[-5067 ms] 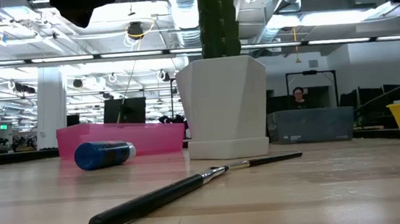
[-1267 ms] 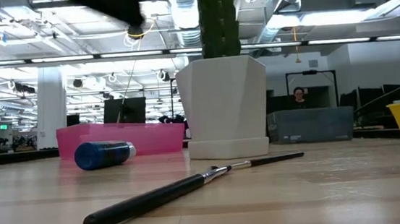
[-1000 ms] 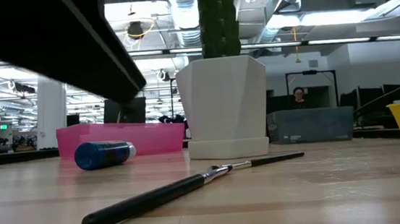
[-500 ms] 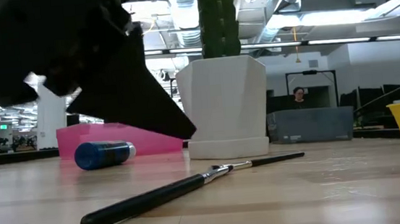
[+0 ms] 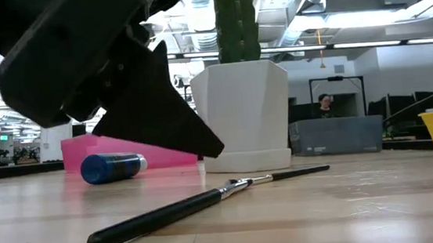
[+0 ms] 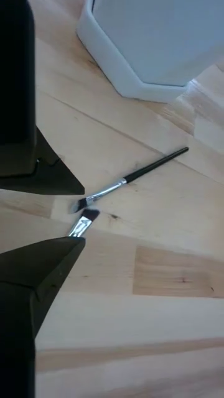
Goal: Pick & Place Paint Supplies
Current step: Put the top foundation brush into the black bin
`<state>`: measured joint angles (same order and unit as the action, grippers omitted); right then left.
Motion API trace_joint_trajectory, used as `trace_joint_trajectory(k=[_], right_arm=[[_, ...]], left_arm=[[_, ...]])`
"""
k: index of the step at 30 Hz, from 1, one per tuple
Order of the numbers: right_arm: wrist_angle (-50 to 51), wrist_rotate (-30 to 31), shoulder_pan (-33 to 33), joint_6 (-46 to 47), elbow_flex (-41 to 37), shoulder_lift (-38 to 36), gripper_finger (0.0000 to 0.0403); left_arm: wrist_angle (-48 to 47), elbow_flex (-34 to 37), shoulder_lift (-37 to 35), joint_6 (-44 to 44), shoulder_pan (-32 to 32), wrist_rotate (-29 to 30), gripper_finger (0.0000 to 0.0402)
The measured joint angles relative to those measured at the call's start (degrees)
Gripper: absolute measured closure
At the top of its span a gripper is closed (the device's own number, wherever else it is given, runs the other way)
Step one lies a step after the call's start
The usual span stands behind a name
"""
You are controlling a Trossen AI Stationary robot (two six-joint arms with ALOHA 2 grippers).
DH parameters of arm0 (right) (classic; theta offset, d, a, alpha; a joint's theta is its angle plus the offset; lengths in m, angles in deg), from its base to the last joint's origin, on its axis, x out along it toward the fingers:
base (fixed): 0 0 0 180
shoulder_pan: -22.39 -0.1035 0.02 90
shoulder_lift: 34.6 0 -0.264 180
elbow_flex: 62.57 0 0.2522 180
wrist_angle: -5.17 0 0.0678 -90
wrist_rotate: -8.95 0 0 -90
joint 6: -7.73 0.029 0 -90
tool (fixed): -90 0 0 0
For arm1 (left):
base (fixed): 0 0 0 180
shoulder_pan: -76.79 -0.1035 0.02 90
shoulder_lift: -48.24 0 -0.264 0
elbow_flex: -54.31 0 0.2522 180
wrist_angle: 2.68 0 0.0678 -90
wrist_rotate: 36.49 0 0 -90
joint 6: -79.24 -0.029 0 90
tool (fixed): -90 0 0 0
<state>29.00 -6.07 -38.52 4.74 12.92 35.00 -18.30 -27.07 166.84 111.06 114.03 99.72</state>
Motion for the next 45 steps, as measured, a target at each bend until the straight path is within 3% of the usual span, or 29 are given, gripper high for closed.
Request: trace_joint_trajectory(k=[36, 45], right_arm=[[0.22, -0.13, -0.02, -0.24, 0.0, 0.01, 0.0217], [0.22, -0.13, -0.02, -0.24, 0.0, 0.0, 0.0217]], left_arm=[[8.78, -0.08, 2.21, -4.35, -1.61, 3.46, 0.0291], [12.8, 4.18, 2.23, -1.12, -1.97, 2.34, 0.0291]])
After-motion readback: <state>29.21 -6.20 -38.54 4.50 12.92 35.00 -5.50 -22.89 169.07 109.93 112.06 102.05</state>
